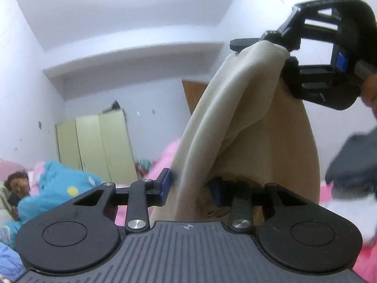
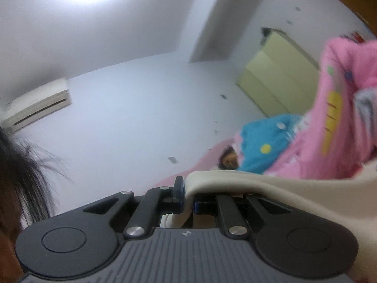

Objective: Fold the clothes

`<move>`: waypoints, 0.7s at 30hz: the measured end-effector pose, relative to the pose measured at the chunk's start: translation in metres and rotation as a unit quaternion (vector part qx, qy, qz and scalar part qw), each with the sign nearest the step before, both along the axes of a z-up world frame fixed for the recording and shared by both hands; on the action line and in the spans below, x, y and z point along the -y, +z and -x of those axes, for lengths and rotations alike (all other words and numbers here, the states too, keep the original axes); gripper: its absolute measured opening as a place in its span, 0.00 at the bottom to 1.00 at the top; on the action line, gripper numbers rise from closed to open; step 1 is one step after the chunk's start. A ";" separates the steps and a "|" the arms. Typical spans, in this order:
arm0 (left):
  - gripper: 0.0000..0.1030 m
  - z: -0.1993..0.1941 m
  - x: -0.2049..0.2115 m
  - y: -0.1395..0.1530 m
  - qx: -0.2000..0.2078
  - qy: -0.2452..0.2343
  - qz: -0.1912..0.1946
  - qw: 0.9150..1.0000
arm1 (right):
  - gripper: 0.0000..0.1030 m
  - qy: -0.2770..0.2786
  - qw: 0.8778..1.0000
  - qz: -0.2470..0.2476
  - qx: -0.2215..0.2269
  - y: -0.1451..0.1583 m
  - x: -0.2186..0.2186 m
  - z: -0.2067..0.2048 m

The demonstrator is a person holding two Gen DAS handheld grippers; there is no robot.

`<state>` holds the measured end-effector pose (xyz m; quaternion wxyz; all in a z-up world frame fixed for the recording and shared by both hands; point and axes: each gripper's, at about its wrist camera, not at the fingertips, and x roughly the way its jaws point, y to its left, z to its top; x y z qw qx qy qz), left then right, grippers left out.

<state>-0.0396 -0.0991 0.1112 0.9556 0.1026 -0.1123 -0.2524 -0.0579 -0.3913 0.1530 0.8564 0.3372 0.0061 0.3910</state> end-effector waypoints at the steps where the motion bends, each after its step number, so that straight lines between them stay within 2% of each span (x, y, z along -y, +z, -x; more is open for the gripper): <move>1: 0.35 0.005 -0.004 0.008 0.007 -0.004 0.009 1.000 | 0.10 0.003 1.000 0.008 0.016 0.011 -0.003 0.006; 6: 0.36 0.025 -0.025 0.051 -0.001 -0.056 0.060 0.997 | 0.10 0.019 0.994 0.050 0.099 0.065 -0.018 0.035; 8: 0.39 0.031 -0.031 0.058 0.000 -0.066 0.069 0.995 | 0.10 0.025 0.991 0.050 0.120 0.078 -0.020 0.039; 10: 0.39 0.031 -0.034 0.057 -0.010 -0.066 0.071 0.995 | 0.10 0.030 0.991 0.045 0.122 0.082 -0.023 0.031; 14: 0.40 0.011 -0.036 0.035 -0.060 -0.026 0.052 0.996 | 0.10 0.048 0.996 0.036 0.070 0.063 -0.034 -0.012; 16: 0.40 -0.009 -0.039 0.019 -0.105 0.001 0.040 0.994 | 0.10 0.060 0.997 0.031 0.030 0.046 -0.039 -0.039; 19: 0.41 -0.039 -0.045 -0.010 -0.171 0.049 0.018 0.984 | 0.10 0.064 0.996 0.037 -0.039 0.013 -0.050 -0.084; 21: 0.45 -0.059 -0.050 -0.032 -0.216 0.086 -0.003 0.973 | 0.12 0.056 0.991 0.072 -0.095 -0.014 -0.065 -0.121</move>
